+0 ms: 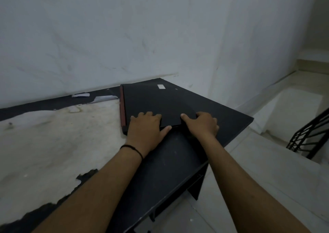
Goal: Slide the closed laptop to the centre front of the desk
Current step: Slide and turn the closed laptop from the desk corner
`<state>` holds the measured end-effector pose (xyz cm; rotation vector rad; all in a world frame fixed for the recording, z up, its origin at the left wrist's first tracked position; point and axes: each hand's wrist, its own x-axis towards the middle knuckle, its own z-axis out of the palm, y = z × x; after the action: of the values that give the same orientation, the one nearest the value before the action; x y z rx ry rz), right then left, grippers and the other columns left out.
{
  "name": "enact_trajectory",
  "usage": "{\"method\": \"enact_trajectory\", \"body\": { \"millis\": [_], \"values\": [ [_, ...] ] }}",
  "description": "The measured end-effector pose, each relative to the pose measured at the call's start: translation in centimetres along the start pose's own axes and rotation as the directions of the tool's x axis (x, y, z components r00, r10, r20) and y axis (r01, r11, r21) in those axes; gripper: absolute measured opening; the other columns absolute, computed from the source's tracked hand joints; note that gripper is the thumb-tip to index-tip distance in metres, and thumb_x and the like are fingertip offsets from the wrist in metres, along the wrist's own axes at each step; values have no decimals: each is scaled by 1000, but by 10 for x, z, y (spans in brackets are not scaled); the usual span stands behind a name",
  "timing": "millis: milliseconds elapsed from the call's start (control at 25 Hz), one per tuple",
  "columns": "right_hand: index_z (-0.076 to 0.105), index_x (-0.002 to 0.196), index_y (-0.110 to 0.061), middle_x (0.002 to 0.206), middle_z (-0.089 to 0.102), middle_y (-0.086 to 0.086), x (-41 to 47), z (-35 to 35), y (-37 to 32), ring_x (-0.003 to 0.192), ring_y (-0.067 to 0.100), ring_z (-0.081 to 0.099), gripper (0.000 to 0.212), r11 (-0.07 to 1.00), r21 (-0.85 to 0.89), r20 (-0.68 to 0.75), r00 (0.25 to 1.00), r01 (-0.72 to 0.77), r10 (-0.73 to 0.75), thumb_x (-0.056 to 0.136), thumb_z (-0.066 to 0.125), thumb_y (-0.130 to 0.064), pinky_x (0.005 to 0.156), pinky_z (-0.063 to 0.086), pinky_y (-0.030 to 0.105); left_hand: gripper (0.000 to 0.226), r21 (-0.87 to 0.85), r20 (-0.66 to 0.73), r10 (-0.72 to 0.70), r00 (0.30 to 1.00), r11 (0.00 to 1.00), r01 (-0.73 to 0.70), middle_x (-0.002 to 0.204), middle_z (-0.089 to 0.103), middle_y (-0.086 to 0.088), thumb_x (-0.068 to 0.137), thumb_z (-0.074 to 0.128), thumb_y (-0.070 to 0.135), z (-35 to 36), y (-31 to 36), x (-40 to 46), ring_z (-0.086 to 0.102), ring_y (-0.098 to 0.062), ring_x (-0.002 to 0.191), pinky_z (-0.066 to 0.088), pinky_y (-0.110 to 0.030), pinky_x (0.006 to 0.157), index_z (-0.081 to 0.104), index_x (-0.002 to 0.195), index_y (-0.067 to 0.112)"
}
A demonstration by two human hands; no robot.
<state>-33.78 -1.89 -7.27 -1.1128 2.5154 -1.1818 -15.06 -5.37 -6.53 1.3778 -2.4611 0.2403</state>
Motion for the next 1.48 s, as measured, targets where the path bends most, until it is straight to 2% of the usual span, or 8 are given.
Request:
{"method": "enact_trajectory", "body": {
  "millis": [200, 600, 720, 880, 1000, 1120, 1280, 1480],
  "values": [
    [61, 132, -17, 136, 60, 5, -3, 4, -5, 130, 32, 44, 72, 1000, -27, 9, 1000, -13, 13, 83, 57, -70, 104, 33, 43, 62, 20, 16, -22, 1000, 1000, 22, 151, 44, -9, 96, 31, 64, 14, 11, 2, 38, -36, 136, 30, -61, 111, 36, 149, 32],
    [67, 99, -13, 106, 70, 5, -73, 29, -19, 107, 30, 59, 68, 993, -71, -69, 993, 94, -99, 71, 61, -74, 94, 47, 42, 71, -43, -74, 11, 997, 999, -14, 140, 60, -2, 85, 40, 76, -15, -59, -50, 55, -23, 126, 49, -43, 100, 59, 136, 29],
    [67, 89, -15, 94, 71, 2, -89, 24, -25, 97, 28, 63, 69, 988, -75, -5, 991, 134, -134, 64, 62, -79, 92, 47, 43, 87, -3, -81, -74, 994, 997, 74, 127, 65, -7, 75, 34, 86, -16, -48, -57, 58, -28, 117, 49, -46, 95, 62, 129, 23],
    [67, 70, -19, 78, 71, -2, -57, -1, -27, 85, 22, 67, 55, 994, -29, 149, 984, 107, -102, 62, 68, -74, 94, 45, 43, 110, 53, 36, -95, 995, 994, 93, 150, 44, -14, 66, 26, 95, -10, -16, -47, 39, -38, 135, 31, -59, 111, 39, 148, 23],
    [74, 86, -25, 100, 75, -5, -26, -3, -29, 108, 23, 65, 46, 987, -10, 263, 952, 162, -154, 74, 65, -69, 101, 43, 44, 120, 52, 94, -132, 987, 990, 128, 154, 35, -20, 61, 25, 99, -10, 15, -32, 31, -44, 138, 23, -65, 111, 31, 152, 21],
    [72, 70, -24, 80, 73, -5, -8, 3, -28, 95, 26, 70, 41, 973, 101, 370, 900, 210, -232, 77, 64, -64, 97, 51, 47, 110, 31, 154, -208, 966, 978, 206, 157, 28, -25, 70, 34, 90, -12, 31, -20, 24, -48, 141, 18, -69, 111, 27, 154, 19],
    [77, 109, -21, 115, 74, -1, -7, -2, -16, 106, 20, 67, 36, 960, 148, 416, 866, 237, -278, 92, 59, -47, 102, 49, 44, 101, 81, 180, -185, 966, 982, 172, 157, 28, -26, 75, 35, 81, -15, 27, -25, 28, -47, 140, 24, -67, 110, 26, 153, 18],
    [74, 114, -30, 120, 73, -8, -16, 13, -25, 115, 20, 64, 49, 944, 26, 405, 859, 330, -312, 83, 56, -63, 105, 45, 47, 101, 66, 200, -82, 976, 995, 70, 158, 30, -15, 72, 27, 84, -27, -29, -49, 32, -38, 140, 31, -57, 112, 23, 155, 27]
  ]
}}
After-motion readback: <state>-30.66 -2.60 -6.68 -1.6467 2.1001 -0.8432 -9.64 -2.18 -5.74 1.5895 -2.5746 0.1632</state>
